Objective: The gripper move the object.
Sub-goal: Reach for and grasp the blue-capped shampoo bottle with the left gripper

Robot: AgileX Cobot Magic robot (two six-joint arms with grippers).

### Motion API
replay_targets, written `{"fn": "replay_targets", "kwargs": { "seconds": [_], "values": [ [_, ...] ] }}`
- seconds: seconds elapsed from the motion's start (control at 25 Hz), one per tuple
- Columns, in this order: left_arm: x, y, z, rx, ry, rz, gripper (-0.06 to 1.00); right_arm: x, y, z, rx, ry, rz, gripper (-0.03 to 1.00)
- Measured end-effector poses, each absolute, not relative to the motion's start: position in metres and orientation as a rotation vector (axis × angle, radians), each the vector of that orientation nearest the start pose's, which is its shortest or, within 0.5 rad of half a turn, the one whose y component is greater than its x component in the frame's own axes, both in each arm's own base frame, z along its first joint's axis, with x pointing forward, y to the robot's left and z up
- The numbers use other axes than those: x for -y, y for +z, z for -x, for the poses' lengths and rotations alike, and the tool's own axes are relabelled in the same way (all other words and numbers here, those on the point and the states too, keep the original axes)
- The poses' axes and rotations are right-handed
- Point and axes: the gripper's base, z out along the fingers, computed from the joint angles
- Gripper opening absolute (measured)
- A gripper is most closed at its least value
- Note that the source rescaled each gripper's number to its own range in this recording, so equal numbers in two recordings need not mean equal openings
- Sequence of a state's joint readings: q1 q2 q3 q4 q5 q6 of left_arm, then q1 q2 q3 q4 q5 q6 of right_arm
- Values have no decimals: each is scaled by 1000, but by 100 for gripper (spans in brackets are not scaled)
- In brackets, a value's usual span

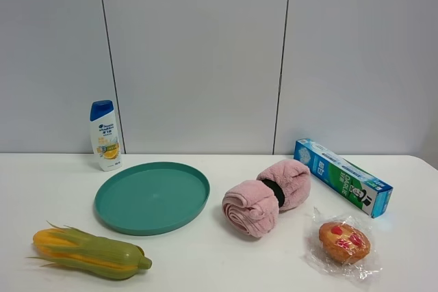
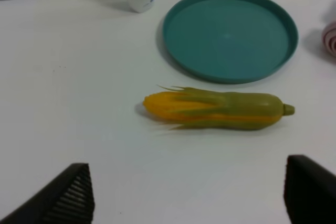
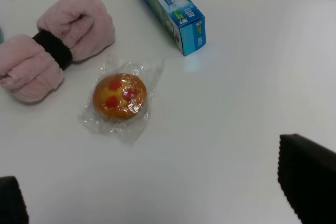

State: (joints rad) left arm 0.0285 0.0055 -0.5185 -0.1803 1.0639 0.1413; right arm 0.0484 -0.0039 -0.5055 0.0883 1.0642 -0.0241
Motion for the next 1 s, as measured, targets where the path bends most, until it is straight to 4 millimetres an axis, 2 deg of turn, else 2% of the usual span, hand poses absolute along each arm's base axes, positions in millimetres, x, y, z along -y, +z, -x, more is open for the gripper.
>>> {"fn": "replay_targets", "kwargs": {
  "seconds": [0.12,0.24,0.36,0.48,0.52,0.64,0.72,0.8,0.88,1.0],
  "values": [
    [15,310,-2,-2053,-124,-118,69,-7,279,7,-2036,121,79,100],
    [13,360,-24,-2067,-106,-117,69,-7,279,7,-2036,121,79,100],
    [7,411,-58,-2059,-33,-112,69,-7,279,7,-2036,121,79,100],
    [1,449,-103,-2042,39,-107,69,-7,279,7,-2036,121,79,100],
    [0,460,-116,-2021,58,-108,69,-7,279,7,-2036,121,79,100],
    [-3,478,-161,-2009,93,-138,69,-7,279,7,-2036,121,79,100],
    [-4,475,-193,-2036,119,-181,73,-7,279,7,-2036,121,79,100],
    [-4,464,-223,-2082,134,-227,83,-7,279,7,-2036,121,79,100],
    [-3,443,-254,-2160,110,-258,93,-7,279,7,-2036,121,79,100],
    [1,408,-292,-2282,45,-283,99,-7,279,7,-2036,121,79,100]
  ]
}}
